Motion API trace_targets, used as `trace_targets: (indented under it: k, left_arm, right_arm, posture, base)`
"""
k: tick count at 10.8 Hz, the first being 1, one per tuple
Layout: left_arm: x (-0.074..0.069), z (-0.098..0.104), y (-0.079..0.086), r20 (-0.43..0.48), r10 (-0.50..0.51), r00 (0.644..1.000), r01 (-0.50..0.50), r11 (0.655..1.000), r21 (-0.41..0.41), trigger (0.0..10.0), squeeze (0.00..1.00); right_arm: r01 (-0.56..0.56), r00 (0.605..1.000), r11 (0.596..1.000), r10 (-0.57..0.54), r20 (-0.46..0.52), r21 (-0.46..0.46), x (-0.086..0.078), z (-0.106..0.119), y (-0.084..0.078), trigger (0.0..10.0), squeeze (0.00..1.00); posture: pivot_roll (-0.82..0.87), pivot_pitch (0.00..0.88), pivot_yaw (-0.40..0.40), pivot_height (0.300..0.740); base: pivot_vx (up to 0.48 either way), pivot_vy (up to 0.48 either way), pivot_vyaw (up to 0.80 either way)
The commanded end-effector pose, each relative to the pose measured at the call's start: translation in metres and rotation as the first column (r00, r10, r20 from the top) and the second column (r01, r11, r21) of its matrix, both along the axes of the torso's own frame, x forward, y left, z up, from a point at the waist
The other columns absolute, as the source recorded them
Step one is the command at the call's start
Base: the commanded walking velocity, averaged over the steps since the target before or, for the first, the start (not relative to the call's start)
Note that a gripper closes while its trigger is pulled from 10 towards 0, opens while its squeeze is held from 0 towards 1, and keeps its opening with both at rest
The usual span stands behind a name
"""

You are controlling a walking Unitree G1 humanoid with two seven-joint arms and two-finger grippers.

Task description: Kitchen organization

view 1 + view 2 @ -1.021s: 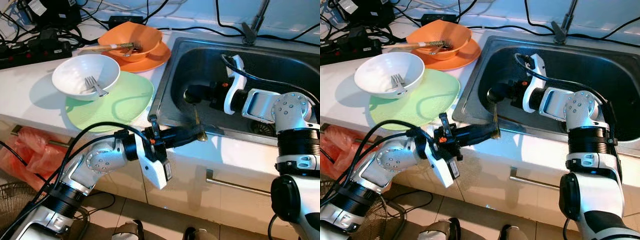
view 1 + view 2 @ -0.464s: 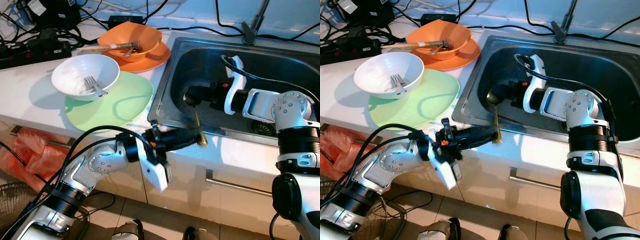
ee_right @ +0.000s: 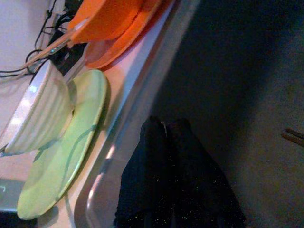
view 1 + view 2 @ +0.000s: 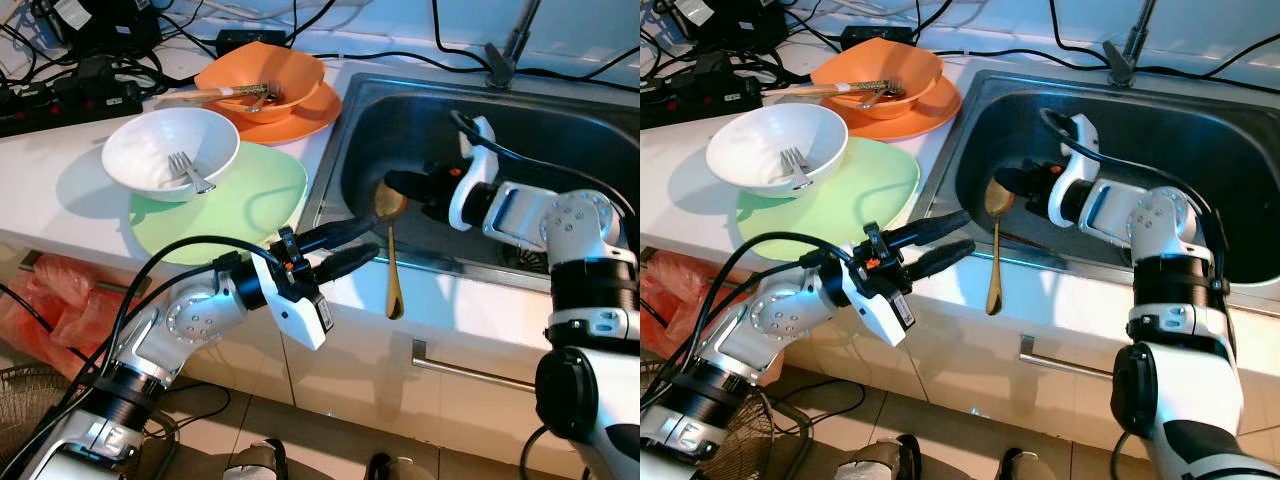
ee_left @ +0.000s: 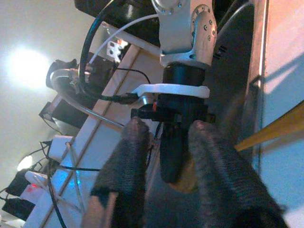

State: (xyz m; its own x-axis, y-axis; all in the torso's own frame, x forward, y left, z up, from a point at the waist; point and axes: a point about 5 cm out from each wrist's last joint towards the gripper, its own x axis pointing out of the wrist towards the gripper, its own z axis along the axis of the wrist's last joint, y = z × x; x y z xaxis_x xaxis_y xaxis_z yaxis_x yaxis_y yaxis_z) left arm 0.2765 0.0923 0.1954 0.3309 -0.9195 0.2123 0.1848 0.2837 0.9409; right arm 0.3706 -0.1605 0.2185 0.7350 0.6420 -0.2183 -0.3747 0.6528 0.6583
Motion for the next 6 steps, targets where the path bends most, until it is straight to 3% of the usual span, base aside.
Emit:
trace_targets:
  k: [1, 4, 6]
  left_arm:
    - [0.001, -0.005, 0.004, -0.014, 0.02, 1.0, -0.02, 1.0, 0.009, 10.0, 1.0]
    - [0.004, 0.006, 0.004, -0.06, 0.05, 0.997, -0.055, 0.995, -0.082, 10.0, 1.0]
    - [0.001, 0.021, -0.001, -0.165, 0.049, 0.985, -0.086, 0.971, -0.224, 10.0, 1.0]
  right_arm:
    - [0.039, 0.999, 0.999, -0.04, 0.011, 0.014, 0.001, 0.001, -0.005, 0.0, 0.0]
    - [0.214, 0.976, 0.976, -0.215, 0.024, 0.048, 0.012, 0.001, -0.022, 0.0, 0.0]
    - [0.351, 0.931, 0.918, -0.362, 0.031, 0.186, 0.021, 0.009, -0.029, 0.0, 0.0]
  posture:
    - [0.09, 0.165, 0.014, 0.74]
    - [0.09, 0.162, 0.011, 0.74]
    - [0.1, 0.164, 0.01, 0.74]
  base:
    - [0.0, 0.0, 0.0]
    - [0.0, 0.0, 0.0]
    - [0.0, 0.0, 0.0]
